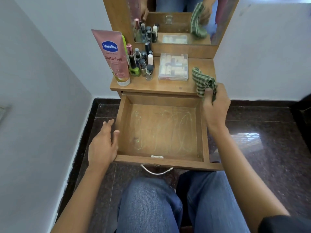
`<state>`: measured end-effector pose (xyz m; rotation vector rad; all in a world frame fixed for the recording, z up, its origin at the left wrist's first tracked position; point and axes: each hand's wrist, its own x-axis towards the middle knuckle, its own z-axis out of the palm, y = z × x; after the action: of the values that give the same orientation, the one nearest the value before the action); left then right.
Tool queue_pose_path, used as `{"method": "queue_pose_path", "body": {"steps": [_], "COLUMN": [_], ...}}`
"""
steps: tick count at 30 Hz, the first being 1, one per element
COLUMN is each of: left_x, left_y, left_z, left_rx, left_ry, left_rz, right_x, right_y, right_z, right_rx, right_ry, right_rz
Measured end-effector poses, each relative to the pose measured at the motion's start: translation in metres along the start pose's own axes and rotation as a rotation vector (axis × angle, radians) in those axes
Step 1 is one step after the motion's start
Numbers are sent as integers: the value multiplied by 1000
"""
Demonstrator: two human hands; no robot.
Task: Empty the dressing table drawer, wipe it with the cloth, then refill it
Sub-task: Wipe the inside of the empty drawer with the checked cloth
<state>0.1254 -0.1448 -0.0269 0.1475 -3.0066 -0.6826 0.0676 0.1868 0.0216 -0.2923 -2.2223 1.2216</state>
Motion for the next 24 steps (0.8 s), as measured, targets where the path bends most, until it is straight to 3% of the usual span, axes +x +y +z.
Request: {"method": "queue_pose_path", "body": {"steps": [3,5,8,11,14,17,20,24], "left_x": [2,8,15,12,8,7,6,6], "left_y": [7,13,23,26,26,27,28,30], "left_z": [1,0,2,5,7,6,5,4], "left_rx": [18,70,-69,-182,-174,-168,-157,-168], "left_ry": [-12,-48,-98,-137,-127,-127,-129,-98], "left_rz": [124,180,94,-37,-85,-101,-110,-114], "right_x": [-36,-51,-58,-54,-49,-52,-62,-63], "right_y": [-16,-16,-11,-7,-6,0,6,8], "right_z": [-8,-12,-13,-9,2,17,28,33], "right_rx": [261,376,283,41,-243,-679,-988,-994], "right_ry": [-11,-111,-304,-364,-328,-475,-769,-932], "right_rz": [178,342,496,394,70,-183,-161,19]}}
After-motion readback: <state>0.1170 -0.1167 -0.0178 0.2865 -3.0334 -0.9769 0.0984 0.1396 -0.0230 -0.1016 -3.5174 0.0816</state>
